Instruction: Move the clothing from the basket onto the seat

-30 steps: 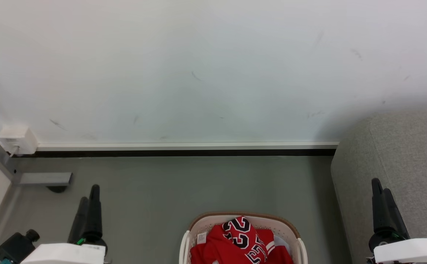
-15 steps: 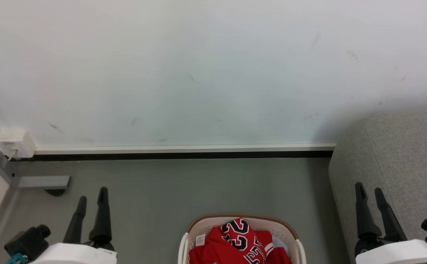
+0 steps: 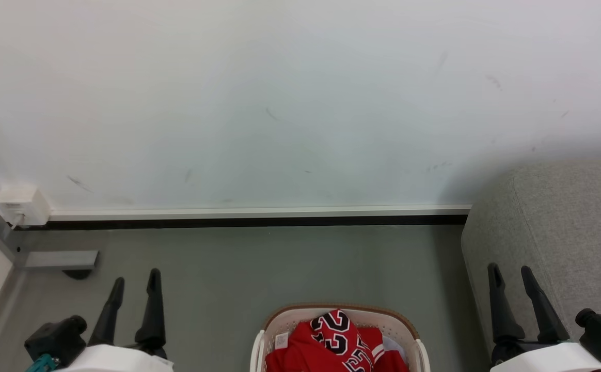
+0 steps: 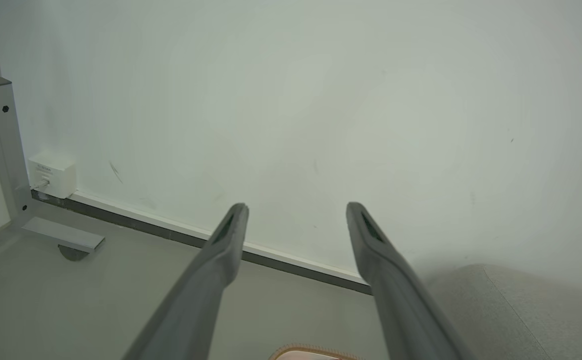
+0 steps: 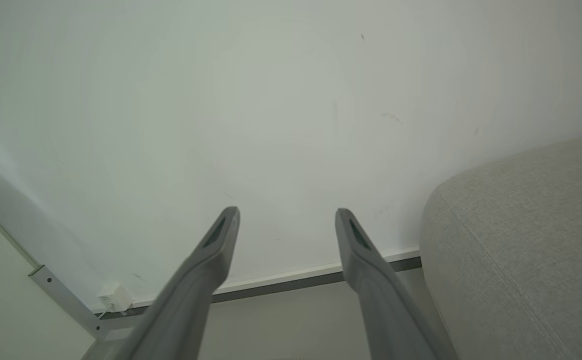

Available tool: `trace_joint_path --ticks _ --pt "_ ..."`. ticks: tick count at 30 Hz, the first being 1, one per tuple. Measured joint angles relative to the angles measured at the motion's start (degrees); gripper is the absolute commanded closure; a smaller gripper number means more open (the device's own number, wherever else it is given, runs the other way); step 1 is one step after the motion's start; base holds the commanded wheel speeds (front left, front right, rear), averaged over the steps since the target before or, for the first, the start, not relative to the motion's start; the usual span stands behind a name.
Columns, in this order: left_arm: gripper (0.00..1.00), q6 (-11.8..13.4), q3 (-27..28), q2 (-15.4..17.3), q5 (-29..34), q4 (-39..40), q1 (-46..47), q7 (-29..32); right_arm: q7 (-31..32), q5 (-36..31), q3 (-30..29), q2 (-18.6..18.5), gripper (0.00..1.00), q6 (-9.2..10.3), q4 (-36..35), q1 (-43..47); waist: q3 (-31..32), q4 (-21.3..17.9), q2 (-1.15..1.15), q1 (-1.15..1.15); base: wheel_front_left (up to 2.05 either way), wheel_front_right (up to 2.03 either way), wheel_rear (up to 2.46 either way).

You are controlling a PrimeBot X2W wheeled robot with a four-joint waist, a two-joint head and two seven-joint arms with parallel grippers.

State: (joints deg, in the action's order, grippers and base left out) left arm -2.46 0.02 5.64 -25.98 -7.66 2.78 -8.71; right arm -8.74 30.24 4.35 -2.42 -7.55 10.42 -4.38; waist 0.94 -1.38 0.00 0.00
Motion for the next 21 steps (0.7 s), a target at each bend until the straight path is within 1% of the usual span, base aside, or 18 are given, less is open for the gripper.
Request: trace_joint_path --ticks 8,21 --pt "0.00 0.57 -0.75 0.47 4.09 0.19 -0.01 -1.07 -1.12 -4.20 0.56 -0.02 0.00 0.00 0.34 -0.03 0.02 -0.11 0.00 0.00 0.00 0.00 0.00" --pt "0.00 0.40 -0.76 0.67 9.87 -0.64 -0.01 -2.92 -2.92 -9.70 1.14 -0.10 0.00 0.00 0.40 -0.13 0.08 -0.46 0.00 0.00 0.00 0.00 0.00"
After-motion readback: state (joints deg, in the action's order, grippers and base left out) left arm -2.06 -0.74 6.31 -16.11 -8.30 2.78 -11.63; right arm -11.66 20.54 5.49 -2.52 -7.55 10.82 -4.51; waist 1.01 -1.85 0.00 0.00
